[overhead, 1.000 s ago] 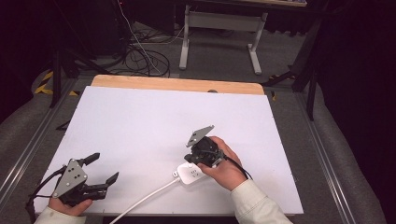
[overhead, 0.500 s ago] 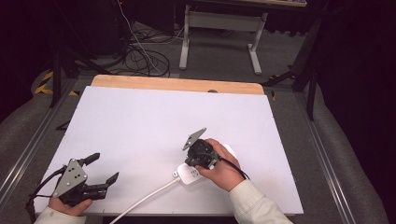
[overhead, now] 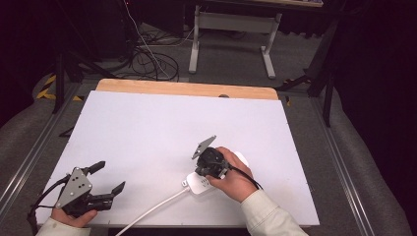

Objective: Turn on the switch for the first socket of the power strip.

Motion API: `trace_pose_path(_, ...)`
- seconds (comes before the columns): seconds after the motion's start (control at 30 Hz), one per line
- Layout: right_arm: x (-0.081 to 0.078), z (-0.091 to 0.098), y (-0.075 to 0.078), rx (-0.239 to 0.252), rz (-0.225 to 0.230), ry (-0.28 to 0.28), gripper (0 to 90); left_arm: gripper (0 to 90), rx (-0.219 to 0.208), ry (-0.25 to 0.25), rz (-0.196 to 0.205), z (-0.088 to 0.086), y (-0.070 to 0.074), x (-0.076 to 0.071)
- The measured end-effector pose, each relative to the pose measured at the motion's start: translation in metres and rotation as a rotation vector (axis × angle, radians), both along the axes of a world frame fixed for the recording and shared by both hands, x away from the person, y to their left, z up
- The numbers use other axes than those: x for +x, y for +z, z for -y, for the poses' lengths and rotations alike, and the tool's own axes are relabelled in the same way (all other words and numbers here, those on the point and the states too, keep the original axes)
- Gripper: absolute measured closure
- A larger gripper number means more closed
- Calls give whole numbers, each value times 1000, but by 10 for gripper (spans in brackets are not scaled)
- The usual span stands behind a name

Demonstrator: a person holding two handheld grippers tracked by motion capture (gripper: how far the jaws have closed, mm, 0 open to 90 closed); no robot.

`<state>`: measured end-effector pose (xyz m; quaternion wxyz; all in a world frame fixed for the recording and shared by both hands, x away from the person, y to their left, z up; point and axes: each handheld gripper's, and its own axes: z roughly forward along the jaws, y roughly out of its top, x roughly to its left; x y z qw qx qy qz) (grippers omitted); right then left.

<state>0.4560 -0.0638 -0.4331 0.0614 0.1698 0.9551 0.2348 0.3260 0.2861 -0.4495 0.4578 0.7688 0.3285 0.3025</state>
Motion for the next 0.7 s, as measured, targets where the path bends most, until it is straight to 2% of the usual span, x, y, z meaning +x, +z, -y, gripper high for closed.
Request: trace_pose_path(0.7, 0, 1, -3, 1, -18, -11, 900, 157, -2, -1, -1, 1, 0, 0)
